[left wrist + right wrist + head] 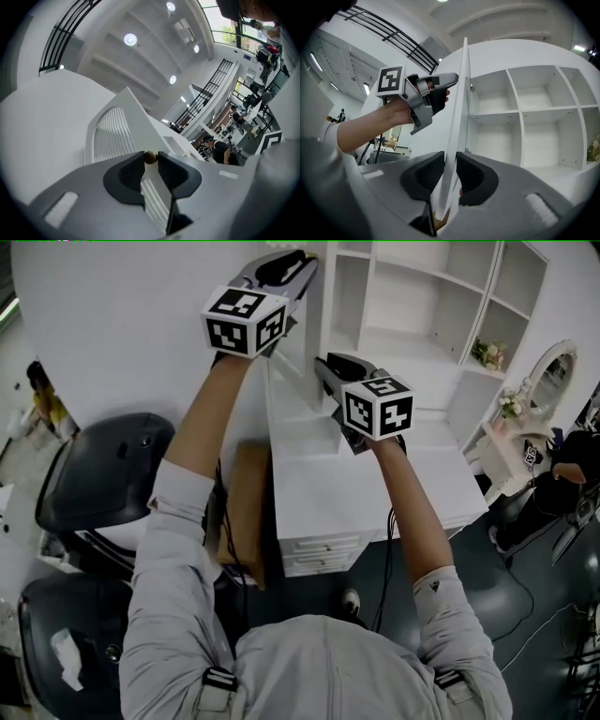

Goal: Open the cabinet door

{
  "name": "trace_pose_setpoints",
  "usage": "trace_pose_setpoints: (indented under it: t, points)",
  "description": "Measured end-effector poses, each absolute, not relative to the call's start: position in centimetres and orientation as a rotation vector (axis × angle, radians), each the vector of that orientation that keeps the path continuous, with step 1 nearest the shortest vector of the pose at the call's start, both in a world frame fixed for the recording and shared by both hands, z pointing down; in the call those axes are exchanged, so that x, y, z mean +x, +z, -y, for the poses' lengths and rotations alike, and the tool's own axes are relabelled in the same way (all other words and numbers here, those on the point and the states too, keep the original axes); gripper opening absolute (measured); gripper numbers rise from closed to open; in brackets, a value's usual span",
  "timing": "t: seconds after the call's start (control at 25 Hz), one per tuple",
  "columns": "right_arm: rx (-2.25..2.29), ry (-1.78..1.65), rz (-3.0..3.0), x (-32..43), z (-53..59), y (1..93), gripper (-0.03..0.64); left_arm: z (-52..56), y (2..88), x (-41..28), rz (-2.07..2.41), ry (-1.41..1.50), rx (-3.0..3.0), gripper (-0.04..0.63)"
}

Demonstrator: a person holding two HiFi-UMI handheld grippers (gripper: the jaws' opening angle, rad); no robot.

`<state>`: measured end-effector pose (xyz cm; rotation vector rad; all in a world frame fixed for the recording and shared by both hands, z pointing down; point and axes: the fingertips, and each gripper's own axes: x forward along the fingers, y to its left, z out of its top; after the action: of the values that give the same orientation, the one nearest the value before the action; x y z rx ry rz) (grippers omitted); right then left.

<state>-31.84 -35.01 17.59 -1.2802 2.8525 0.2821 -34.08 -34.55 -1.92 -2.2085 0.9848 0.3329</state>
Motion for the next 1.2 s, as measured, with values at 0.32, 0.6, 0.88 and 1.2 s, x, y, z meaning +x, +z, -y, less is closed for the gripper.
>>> trace_pose_setpoints:
  t: [0.32,0.6,0.88,1.2]
  points:
    - [-1.212,0.341,-2.895,-37.9,32.7,17.6,0.087,32.8,-2.0,-39.9,-1.033,0.361,-2.218,0.101]
    - [-1.167,0.360,-2.911,-41.5,32.2,17.5,0.092,32.4,-2.0,-43.4,-1.090,0.381,-2.192,0.101]
    - [-1.172,0.357,-2.899,-40.4,31.4,18.0,0.088,30.4,0.0,-44.3,-1.064,0.351,-2.161,0.064]
    - [-1.391,0.482,-2.877,-30.9,30.4,20.7,0.049,26.0,7.4,-40.3,-1.063,0.215,-2.202,0.015]
